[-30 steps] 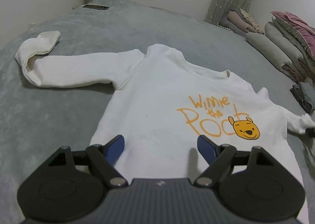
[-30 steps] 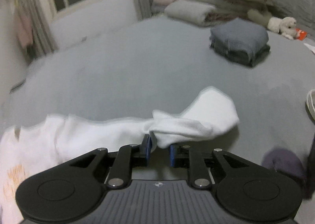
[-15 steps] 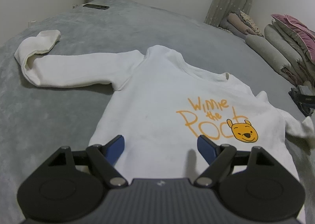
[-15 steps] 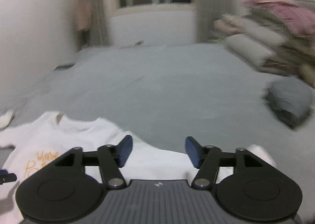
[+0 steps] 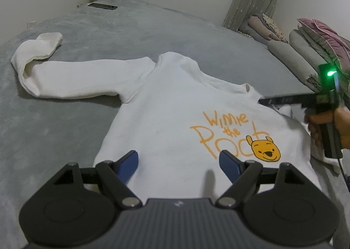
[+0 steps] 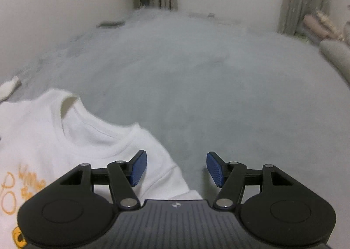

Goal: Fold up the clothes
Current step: 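Grasp the shirt collar edge with the right gripper and pull it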

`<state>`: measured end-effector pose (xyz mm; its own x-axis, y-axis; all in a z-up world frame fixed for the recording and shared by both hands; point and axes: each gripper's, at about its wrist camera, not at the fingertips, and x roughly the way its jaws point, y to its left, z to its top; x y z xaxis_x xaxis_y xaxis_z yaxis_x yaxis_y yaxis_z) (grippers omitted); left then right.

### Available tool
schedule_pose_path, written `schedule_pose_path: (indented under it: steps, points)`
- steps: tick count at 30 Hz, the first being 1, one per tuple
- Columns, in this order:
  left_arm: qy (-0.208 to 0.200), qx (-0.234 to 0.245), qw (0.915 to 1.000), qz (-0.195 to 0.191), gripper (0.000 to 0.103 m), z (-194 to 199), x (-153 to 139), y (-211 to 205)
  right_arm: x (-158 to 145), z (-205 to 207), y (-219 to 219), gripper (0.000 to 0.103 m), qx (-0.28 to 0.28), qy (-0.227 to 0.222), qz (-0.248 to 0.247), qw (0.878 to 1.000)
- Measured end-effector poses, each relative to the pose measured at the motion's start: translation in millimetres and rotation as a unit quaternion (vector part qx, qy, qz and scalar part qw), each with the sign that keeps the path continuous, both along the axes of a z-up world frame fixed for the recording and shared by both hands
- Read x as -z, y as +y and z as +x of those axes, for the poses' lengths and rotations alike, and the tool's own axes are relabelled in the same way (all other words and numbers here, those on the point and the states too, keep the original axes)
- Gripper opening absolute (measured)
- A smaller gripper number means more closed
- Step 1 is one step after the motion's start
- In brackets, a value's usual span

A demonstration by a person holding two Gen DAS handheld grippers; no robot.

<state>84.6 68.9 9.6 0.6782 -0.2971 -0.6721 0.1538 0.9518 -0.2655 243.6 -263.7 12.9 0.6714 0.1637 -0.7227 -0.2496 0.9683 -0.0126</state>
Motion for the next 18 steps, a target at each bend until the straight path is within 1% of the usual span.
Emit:
schedule_pose_path:
  steps: [1, 2, 3, 4, 5, 9, 12, 15, 17, 18]
  points:
    - [0.000, -0.001, 1.0000, 0.000, 0.080, 0.1, -0.1, 0.1, 4.9, 1.3, 1.2, 0.061, -0.007, 0.005, -0.004, 1.000]
    - [-0.001, -0.001, 1.0000, 0.000, 0.080, 0.1, -0.2, 0.2, 9.3, 2.5, 2.7, 0.052, -0.015, 0.009, -0.009, 1.000]
    - [-0.001, -0.002, 1.0000, 0.000, 0.080, 0.2, -0.3, 0.3, 5.9, 0.8, 6.6, 0.039, -0.017, -0.001, -0.025, 1.000]
    - [-0.001, -0.002, 1.0000, 0.000, 0.080, 0.2, -0.4, 0.4, 2.4, -0.9, 10.6, 0.013, -0.020, -0.012, -0.041, 0.999]
    - [-0.002, -0.003, 1.0000, 0.000, 0.080, 0.3, -0.5, 0.5, -1.0, -2.7, 14.6, 0.010, -0.022, -0.022, -0.057, 0.998]
    - [-0.003, -0.014, 0.9999, 0.001, 0.080, 2.1, 0.4, 2.9, -14.6, -9.3, 30.4, 0.006, -0.032, -0.063, -0.120, 0.990]
    - [-0.001, -0.022, 0.9998, -0.004, 0.080, 4.5, 2.7, 4.6, -19.2, -3.0, 39.8, 0.005, -0.017, -0.087, -0.159, 0.983]
    - [-0.003, -0.020, 0.9998, -0.002, 0.080, 3.3, 3.0, 2.5, -23.3, 3.5, 49.1, 0.005, -0.001, -0.109, -0.198, 0.974]
    - [-0.003, -0.018, 0.9998, 0.001, 0.080, 2.2, 2.7, 2.0, -9.0, 13.6, 52.1, 0.005, 0.028, -0.104, -0.224, 0.969]
    - [-0.003, -0.018, 0.9998, 0.003, 0.080, 2.3, 2.8, 2.3, 1.5, 19.1, 53.4, 0.005, 0.035, -0.094, -0.239, 0.966]
